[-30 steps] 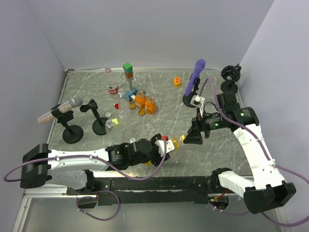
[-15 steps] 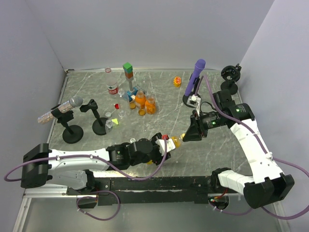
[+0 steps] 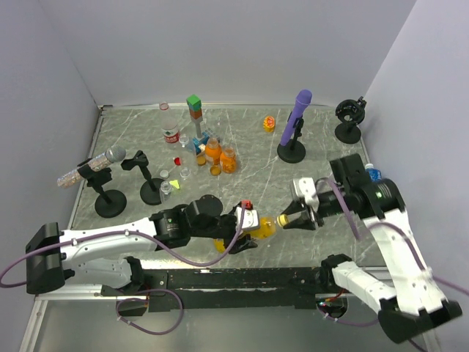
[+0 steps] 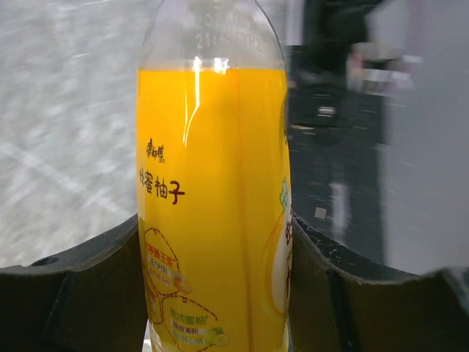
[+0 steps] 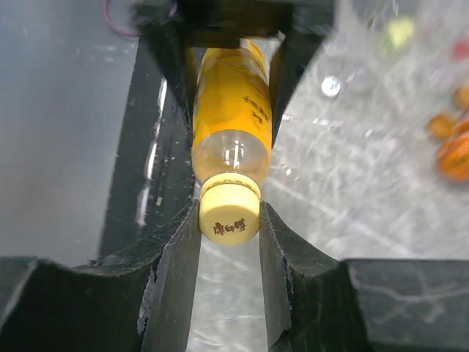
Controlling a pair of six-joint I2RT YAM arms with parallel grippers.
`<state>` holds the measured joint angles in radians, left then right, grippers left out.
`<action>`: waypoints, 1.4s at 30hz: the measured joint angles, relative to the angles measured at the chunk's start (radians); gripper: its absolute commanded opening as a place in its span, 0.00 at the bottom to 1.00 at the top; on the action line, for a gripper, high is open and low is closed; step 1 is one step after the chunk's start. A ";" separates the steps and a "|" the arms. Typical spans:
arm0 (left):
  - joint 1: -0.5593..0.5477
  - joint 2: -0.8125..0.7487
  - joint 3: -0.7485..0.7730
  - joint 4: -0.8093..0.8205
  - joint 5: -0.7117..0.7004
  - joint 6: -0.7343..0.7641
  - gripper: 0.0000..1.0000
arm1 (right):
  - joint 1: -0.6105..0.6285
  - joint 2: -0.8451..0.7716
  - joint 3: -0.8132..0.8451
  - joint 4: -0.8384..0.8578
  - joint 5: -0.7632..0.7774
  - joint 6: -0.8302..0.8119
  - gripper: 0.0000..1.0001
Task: Unscrew the bottle caps
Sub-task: Unscrew the bottle cap from the plastic bottle.
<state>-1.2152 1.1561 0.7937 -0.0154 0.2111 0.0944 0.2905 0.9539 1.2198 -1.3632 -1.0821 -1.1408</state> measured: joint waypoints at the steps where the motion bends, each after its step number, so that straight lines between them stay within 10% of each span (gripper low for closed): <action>1: 0.010 0.000 0.012 -0.018 0.051 0.000 0.04 | 0.008 -0.026 -0.006 -0.004 -0.003 -0.028 0.16; 8: 0.063 -0.003 0.042 -0.068 0.178 0.000 0.04 | 0.019 -0.017 0.009 -0.013 -0.031 -0.114 0.22; 22: 0.073 -0.006 0.037 -0.105 0.151 0.003 0.04 | 0.017 -0.026 -0.001 0.100 0.002 0.202 0.92; 42: 0.071 -0.112 -0.048 -0.044 -0.002 -0.012 0.04 | -0.110 -0.125 0.062 0.135 0.014 0.512 0.99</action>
<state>-1.1442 1.0443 0.7452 -0.0593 0.2096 0.0822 0.1806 0.8288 1.2816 -1.2278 -1.0676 -0.6285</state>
